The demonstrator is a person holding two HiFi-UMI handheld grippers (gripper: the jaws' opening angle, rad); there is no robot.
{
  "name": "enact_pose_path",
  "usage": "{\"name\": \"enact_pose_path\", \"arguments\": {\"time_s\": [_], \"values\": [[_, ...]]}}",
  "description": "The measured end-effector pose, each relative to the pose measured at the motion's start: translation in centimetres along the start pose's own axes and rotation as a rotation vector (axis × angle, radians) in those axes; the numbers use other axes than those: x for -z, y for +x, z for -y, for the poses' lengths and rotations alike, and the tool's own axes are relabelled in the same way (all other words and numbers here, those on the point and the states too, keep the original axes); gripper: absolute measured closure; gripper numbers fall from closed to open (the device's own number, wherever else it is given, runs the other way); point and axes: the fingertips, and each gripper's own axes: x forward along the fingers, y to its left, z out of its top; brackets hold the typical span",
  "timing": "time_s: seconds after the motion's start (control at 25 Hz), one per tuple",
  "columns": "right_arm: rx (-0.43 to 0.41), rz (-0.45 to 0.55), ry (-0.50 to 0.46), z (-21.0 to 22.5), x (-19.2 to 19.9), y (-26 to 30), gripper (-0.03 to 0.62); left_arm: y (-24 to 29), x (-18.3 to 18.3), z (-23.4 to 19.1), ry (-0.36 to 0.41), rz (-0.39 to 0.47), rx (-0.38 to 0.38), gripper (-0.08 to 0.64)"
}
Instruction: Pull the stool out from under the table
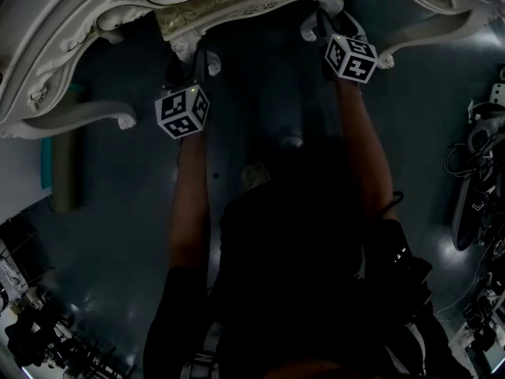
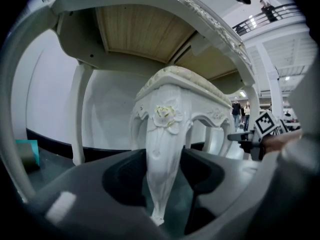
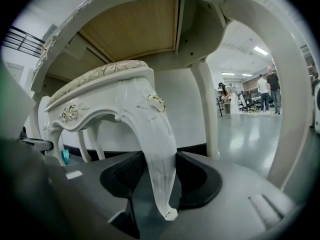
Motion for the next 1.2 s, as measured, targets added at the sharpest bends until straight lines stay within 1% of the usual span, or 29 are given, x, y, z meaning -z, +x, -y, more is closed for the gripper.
{"name": "enact_pose_path", "arguments": {"time_s": [0.56,0.8,1.2], "values": [[-0.010,-0.007,-0.002,-0.7,1.2,-3.6,0.393,-2.6,0.6,0.3,-0.005,0.012,-0.011,0.343],[0.003,-0.014,0.005,-1.0,2.0,-6.2,0.393,-4.3,1.1,0.7,-0.013,0.006,-0.011,0.342],[0.015,-0.056,0.013,-1.2,3.8,-11.4,0.394,-8.4,2.3,2.2,-0.023,-0.001,-0.012,0.342]]}}
